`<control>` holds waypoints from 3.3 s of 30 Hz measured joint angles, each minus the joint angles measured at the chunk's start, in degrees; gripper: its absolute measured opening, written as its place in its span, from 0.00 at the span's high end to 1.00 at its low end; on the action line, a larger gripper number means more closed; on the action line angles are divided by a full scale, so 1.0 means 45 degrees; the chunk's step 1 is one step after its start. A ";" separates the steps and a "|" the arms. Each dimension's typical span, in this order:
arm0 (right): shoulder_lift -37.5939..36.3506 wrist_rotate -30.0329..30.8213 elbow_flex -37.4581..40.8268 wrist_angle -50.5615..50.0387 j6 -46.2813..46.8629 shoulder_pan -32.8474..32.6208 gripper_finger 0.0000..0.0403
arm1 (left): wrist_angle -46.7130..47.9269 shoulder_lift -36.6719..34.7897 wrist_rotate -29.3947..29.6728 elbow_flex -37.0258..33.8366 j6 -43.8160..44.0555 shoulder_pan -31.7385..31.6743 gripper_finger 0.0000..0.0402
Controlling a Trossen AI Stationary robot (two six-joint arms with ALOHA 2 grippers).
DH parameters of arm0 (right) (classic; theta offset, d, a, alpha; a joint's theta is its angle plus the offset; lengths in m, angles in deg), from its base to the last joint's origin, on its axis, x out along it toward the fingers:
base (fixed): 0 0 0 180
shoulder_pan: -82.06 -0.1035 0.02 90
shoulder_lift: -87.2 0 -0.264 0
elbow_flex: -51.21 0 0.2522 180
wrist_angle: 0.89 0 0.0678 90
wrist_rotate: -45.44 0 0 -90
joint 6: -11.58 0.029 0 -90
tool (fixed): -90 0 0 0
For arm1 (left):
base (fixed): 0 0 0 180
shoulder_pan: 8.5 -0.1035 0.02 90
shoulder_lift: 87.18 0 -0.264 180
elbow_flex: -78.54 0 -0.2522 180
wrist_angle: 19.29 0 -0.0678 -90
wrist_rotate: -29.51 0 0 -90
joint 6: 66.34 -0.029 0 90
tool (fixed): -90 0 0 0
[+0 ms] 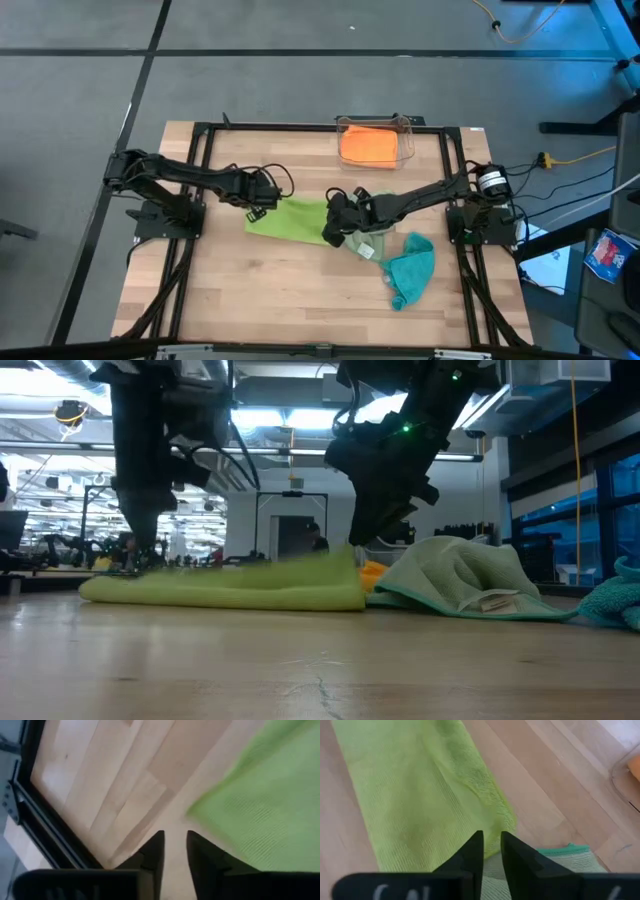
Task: Fold microfiber towels
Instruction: Fold the light green microfiber towel
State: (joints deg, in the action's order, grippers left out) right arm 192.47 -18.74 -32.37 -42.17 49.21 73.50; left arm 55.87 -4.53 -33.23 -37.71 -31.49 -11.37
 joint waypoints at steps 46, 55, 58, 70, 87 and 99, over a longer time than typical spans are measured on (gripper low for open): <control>-0.2472 -0.1772 -0.0874 -0.3979 -0.1731 -0.2286 0.74 | -1.1546 0.2520 -0.1721 0.0467 -0.0693 0.2333 0.68; -0.3375 -0.0021 -0.0884 -0.4078 -0.1770 -0.2939 0.74 | -1.2887 0.5367 -0.3059 0.1115 -0.0489 0.2394 0.68; -0.3376 0.0000 -0.0879 -0.4078 -0.1775 -0.2993 0.74 | -1.2645 0.5572 -0.3370 0.1221 -0.0266 0.2737 0.68; -0.3371 0.0015 -0.0879 -0.4058 -0.1818 -0.2993 0.74 | -0.6881 0.3973 -0.5199 0.1160 0.1855 0.4992 0.68; -0.3371 0.0356 -0.0874 -0.4024 -0.3061 -0.2973 0.74 | -0.6414 0.2988 -0.2592 0.1137 0.4804 0.6153 0.68; -0.3366 0.1060 -0.0869 -0.4061 -0.3999 -0.2959 0.74 | -0.8622 0.4510 -0.3142 0.1191 0.3828 0.5472 0.68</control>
State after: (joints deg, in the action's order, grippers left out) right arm 177.32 -13.97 -36.28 -60.44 31.21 60.19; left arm 17.07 15.77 -47.37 -32.35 -14.26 13.25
